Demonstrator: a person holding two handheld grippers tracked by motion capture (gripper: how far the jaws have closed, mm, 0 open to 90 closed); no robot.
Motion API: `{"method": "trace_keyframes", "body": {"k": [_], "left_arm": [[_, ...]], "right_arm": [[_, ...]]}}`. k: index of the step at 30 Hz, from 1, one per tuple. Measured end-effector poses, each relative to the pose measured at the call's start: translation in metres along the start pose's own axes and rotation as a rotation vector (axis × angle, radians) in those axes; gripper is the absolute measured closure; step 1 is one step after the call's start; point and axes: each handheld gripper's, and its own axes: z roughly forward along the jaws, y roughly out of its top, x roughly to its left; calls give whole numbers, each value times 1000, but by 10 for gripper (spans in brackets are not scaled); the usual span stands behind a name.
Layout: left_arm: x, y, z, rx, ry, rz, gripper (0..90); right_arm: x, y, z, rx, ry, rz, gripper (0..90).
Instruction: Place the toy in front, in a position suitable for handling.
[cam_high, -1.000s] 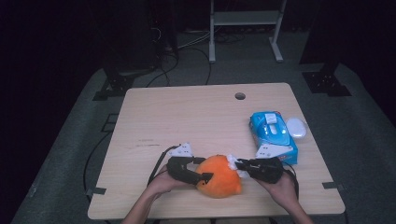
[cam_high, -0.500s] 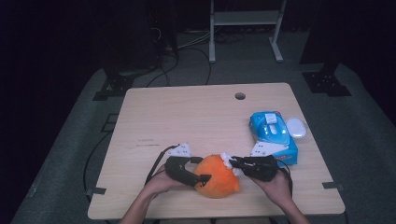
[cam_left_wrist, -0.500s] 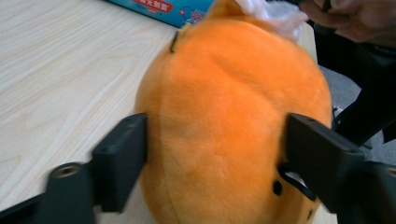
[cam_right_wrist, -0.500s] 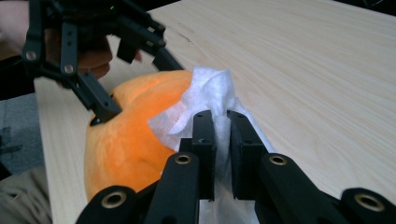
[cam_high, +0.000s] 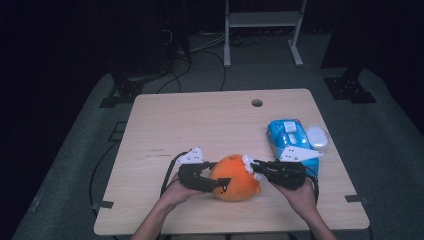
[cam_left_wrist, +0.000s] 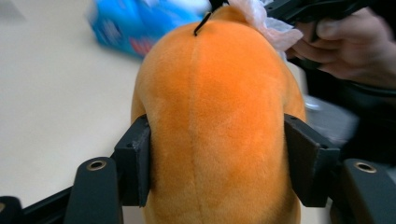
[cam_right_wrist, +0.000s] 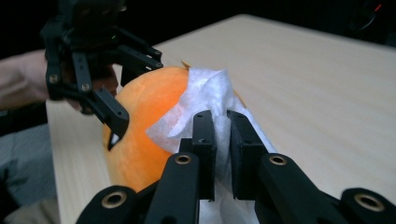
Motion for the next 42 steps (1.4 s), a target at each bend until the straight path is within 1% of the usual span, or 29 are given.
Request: {"method": "trace_keyframes", "body": {"k": [2, 3, 4, 5, 6, 7, 10, 11, 12, 13, 15, 18, 19, 21, 23, 24, 26, 28, 29, 31, 33, 34, 35, 36, 37, 38, 39, 40, 42], "left_arm": [[-6, 1, 4, 16, 75, 77, 336], [-7, -1, 7, 43, 105, 113, 336], [-7, -4, 10, 78, 116, 128, 333], [-7, -7, 14, 112, 109, 132, 329], [-7, -10, 17, 105, 104, 131, 322], [-7, -10, 17, 95, 97, 120, 319], [-12, -6, 21, 97, 88, 153, 308], [-14, -6, 22, 101, 85, 162, 304], [-14, -6, 22, 107, 90, 161, 298], [-13, -7, 21, 105, 88, 149, 294], [-9, -10, 19, 100, 81, 131, 293], [-5, -12, 18, 94, 76, 109, 291], [-5, -13, 19, 89, 74, 103, 290], [-6, -12, 20, 90, 70, 110, 290], [-7, -11, 21, 89, 68, 124, 291], [-8, -11, 22, 84, 63, 129, 292], [-10, -11, 23, 88, 59, 145, 293], [-10, -11, 22, 94, 60, 146, 291], [-9, -11, 21, 94, 55, 142, 291], [-7, -13, 21, 84, 51, 130, 289], [-6, -13, 21, 81, 43, 114, 279], [-5, -13, 21, 80, 40, 104, 265], [-3, -13, 21, 73, 30, 83, 234], [-1, -13, 20, 58, 4, 51, 212], [2, -13, 18, 43, -24, 15, 204], [5, -13, 17, 34, -32, -9, 204], [5, -14, 16, 34, -33, -12, 212], [5, -14, 16, 40, -29, 1, 235], [2, -14, 17, 38, -17, 24, 271]], "right_arm": [[-1, 3, 0, 0, -19, -10, 815], [-2, 2, 3, 14, -34, -18, 815], [-4, -1, 6, 35, -48, -21, 816], [-5, -4, 10, 49, -43, -13, 816], [-5, -7, 13, 54, -29, -5, 816], [-1, -7, 16, 58, -24, -19, 816], [16, -2, 25, 53, 18, -95, 815], [22, 1, 28, 61, 18, -119, 814], [26, 2, 31, 69, 9, -146, 815], [27, 3, 33, 74, 0, -158, 815], [23, 3, 32, 75, -6, -144, 815], [10, -4, 25, 90, -68, -144, 817], [5, -7, 23, 97, -79, -124, 817], [-2, -11, 19, 92, -76, -87, 817], [2, -10, 18, 88, -77, -101, 816], [7, -9, 19, 80, -64, -107, 816], [16, -5, 24, 63, -28, -145, 816], [25, -2, 29, 75, -43, -183, 816], [26, -1, 30, 79, -54, -201, 816], [22, -1, 28, 85, -69, -179, 816], [12, -5, 24, 93, -98, -163, 817], [7, -8, 22, 93, -102, -139, 817], [2, -10, 20, 94, -102, -123, 818], [0, -12, 20, 101, -110, -118, 817], [-1, -13, 19, 105, -118, -115, 817], [-2, -13, 19, 107, -119, -109, 817], [-2, -13, 18, 103, -117, -111, 817], [0, -11, 18, 97, -113, -111, 817], [7, -7, 19, 82, -93, -131, 817]]}}
